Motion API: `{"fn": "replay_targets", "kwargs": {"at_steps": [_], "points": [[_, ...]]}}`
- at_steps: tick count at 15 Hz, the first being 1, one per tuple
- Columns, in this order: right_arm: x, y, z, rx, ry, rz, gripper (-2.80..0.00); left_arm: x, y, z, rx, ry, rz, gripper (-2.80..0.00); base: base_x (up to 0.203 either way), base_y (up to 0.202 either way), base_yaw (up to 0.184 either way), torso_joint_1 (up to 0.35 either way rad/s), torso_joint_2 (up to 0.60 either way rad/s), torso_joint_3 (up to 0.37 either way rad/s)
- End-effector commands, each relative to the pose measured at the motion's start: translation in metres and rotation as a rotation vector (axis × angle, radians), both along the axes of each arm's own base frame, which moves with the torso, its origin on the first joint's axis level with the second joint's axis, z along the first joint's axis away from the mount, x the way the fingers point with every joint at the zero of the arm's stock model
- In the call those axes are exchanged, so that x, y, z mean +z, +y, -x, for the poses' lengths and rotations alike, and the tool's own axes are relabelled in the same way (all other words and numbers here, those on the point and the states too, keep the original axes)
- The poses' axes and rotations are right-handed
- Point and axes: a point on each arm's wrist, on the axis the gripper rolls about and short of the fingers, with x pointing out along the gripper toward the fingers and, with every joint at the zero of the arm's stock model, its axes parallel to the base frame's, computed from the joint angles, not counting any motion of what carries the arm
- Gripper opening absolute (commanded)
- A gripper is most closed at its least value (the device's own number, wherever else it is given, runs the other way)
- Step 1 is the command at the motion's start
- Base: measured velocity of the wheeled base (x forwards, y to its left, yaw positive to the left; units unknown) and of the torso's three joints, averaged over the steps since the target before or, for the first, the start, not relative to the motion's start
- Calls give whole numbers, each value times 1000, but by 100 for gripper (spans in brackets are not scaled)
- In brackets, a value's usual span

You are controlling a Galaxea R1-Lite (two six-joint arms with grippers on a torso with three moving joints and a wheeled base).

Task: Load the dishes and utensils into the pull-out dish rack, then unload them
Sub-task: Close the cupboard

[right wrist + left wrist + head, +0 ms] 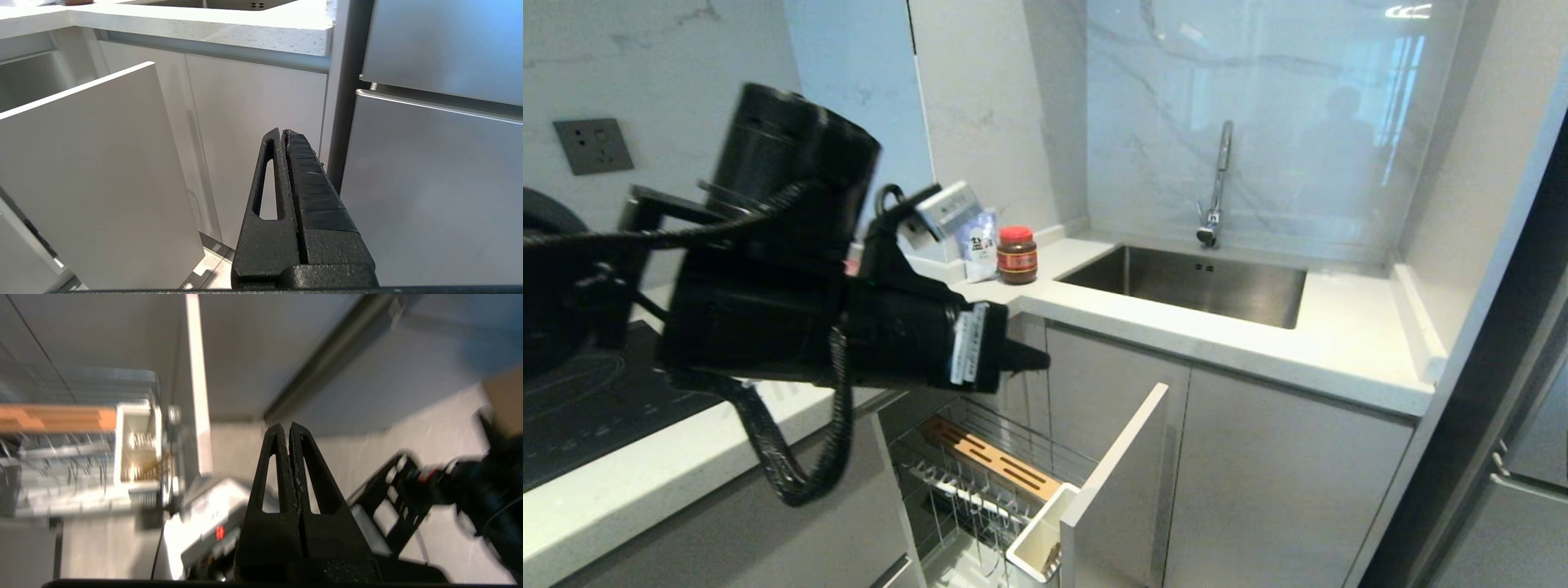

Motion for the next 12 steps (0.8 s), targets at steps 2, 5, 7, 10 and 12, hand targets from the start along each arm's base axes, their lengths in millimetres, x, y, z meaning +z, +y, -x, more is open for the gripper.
{"fn": "replay_targets", "kwargs": {"at_steps": [2,5,7,10,12], "points": [[0,0,0,0,-3,0,-280,-62,-43,-19,-34,136,-169,-280,0,0,0,0,0,0],[0,0,0,0,-3,0,-280,-90,-61,-23,-36,174,-257,-280,0,0,0,0,0,0],[0,0,0,0,-3,0,-280,-104,-66,-27,-27,192,-296,-280,0,0,0,0,0,0],[0,0,0,1,-3,0,-280,-120,-72,-31,-30,219,-329,-280,0,0,0,0,0,0],[0,0,0,0,-3,0,-280,-129,-76,-33,-29,231,-353,-280,0,0,0,0,0,0]]}}
